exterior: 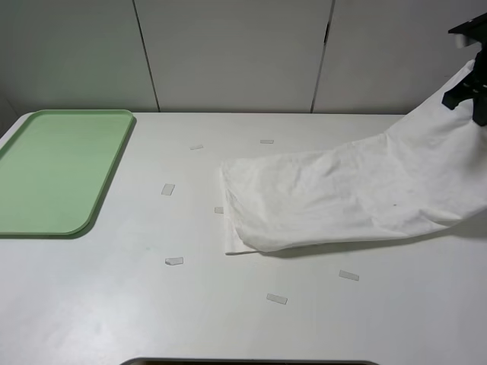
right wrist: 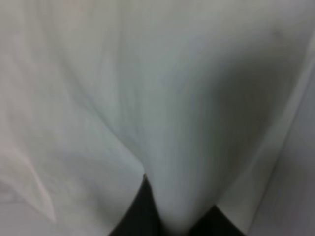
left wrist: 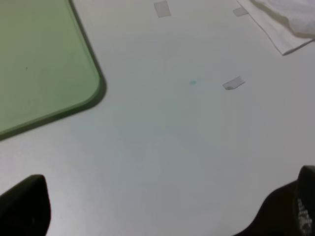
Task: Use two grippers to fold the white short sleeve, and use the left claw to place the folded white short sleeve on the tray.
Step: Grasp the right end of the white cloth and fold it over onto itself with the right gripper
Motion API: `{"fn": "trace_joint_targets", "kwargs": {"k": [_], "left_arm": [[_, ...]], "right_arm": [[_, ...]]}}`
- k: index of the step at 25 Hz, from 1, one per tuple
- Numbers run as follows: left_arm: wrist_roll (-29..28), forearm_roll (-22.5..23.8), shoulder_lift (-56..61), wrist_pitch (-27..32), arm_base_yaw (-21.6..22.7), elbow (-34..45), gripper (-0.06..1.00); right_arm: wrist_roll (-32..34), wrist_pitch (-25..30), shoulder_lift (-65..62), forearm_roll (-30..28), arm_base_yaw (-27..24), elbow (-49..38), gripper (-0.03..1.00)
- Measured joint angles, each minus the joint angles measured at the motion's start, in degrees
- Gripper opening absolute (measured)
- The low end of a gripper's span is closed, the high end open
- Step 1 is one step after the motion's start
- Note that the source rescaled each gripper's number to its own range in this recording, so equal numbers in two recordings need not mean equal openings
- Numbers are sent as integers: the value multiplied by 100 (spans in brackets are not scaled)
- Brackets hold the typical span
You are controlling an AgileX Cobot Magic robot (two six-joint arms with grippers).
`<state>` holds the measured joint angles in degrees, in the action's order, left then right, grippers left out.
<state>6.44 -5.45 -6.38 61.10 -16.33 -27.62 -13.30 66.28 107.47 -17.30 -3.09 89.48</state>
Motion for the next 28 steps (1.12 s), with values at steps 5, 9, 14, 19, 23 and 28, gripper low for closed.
{"fn": "trace_joint_targets", "kwargs": {"k": [5,9,14,19,23,28], "left_arm": [[0,0,0,0,0,0,98],[-6,0,0,0,0,0,98],[-6,0,0,0,0,0,98],[-6,0,0,0,0,0,98],[-6,0,0,0,0,0,98],[-6,0,0,0,0,0,98]], "right_arm": [[201,13,219,-11,205,0,3],[548,75,364,-69,539,0,3],[952,140,449,-70,1010,-68,3],[1330,140,449,-70,1331,-277,3],[1535,23,449,80,1529,-514,3],[1583,-120,449,342,1556,-532,3]]}}
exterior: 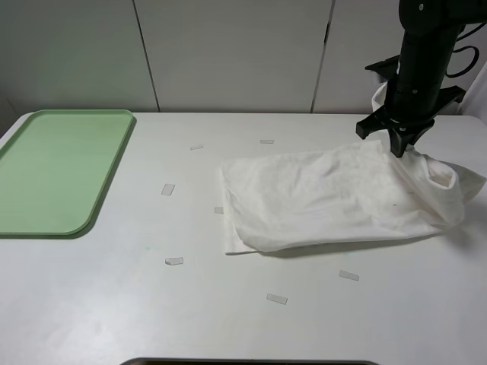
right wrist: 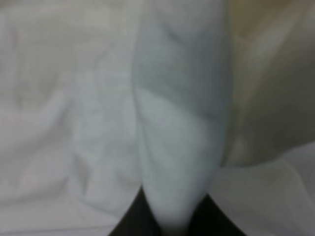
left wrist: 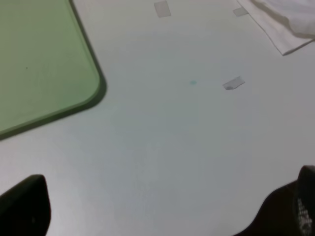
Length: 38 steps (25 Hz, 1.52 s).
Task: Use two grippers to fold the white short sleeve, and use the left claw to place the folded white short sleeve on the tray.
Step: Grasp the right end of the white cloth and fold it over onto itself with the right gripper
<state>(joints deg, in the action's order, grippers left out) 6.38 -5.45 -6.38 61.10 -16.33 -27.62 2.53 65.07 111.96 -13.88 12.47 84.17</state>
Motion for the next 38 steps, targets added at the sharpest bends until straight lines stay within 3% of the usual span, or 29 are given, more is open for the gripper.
{"fn": "trace_joint_targets", "kwargs": {"k": [3,5,6,7,8,10,12,14,20,27,34,35,38], "left_arm": [[0,0,0,0,0,0,98],[0,0,0,0,0,0,98],[0,0,0,0,0,0,98],[0,0,0,0,0,0,98],[0,0,0,0,0,0,98],[0,0,0,0,0,0,98],[0,0,0,0,0,0,98],[0,0,0,0,0,0,98],[0,0,0,0,0,0,98],[0,0,0,0,0,0,98],[0,0,0,0,0,0,98],[0,0,0,0,0,0,98],[0,0,0,0,0,0,98]], "right_arm": [[0,0,0,111,0,0,3],[0,-7,0,235,0,0,10],[0,-25,0,370,0,0,21],[0,-25,0,512,0,0,43],[0,-25,0,512,0,0,43],[0,-81,0,705,0,0,75],[0,-199,0,893,0,0,90],[0,-332,0,978,4,0,98],[0,-350,0,914,16,0,100],[170,-74,-35,212,-21,0,100],[545,-137,-66,-91,-769,0,100],[575,-240,-66,-91,-1120,-5,100],[525,-303,-66,-91,-1514,-11,100]]}}
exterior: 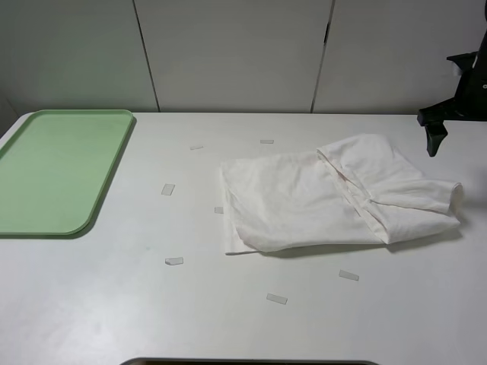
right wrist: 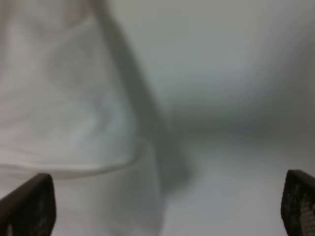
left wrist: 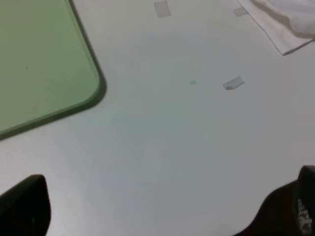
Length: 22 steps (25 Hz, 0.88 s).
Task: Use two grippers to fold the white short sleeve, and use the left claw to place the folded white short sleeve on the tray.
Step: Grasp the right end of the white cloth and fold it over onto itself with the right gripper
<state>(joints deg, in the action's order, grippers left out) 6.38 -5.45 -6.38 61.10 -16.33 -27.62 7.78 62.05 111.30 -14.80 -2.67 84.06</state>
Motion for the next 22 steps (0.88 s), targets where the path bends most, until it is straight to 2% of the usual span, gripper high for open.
{"fn": "trace_joint_targets", "kwargs": {"k": [8,14,22], "left_arm": [[0,0,0,0,0,0,98],[0,0,0,0,0,0,98],[0,0,0,0,0,0,98]], "right_arm": [[-293,-475,-2,-1,-456,-640,100],[-299,-881,-6,60,-495,-1460,100],[-311,-922,-6,381,-485,-2012,100]]}}
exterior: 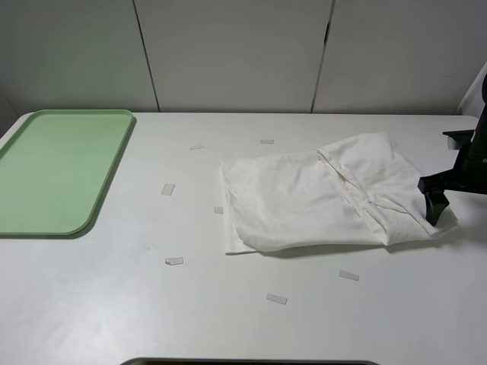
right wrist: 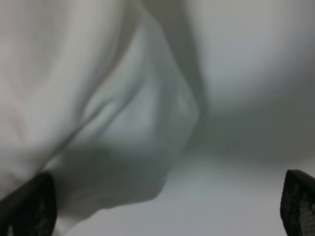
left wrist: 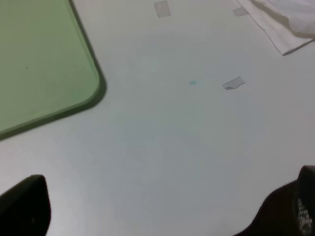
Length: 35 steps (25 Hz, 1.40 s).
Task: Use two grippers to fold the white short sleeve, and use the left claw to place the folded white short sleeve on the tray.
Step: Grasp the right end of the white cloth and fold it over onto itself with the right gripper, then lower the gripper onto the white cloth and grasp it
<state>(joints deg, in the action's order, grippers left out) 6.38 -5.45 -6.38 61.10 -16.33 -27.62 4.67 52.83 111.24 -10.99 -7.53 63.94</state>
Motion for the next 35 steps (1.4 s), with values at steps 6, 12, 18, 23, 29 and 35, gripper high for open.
{"fn": "trace_joint_targets", "kwargs": {"k": [6,12,18,23,29,35], "left_arm": [[0,0,0,0,0,0,98],[0,0,0,0,0,0,98],[0,0,0,0,0,0,98],[0,0,0,0,0,0,98],[0,0,0,0,0,0,98],[0,0,0,0,0,0,98]], "right_arm": [[-7,189,-46,134,0,-97,100],[-91,629,-911,407,23,-108,100],[-197,970,-1817,423,493,-112,100],[-197,1419,-2794,449,1511,-112,100],[-197,1622,-3441,553,2170,-112,100],[117,1678,-4174,601,2713,-112,100]]}}
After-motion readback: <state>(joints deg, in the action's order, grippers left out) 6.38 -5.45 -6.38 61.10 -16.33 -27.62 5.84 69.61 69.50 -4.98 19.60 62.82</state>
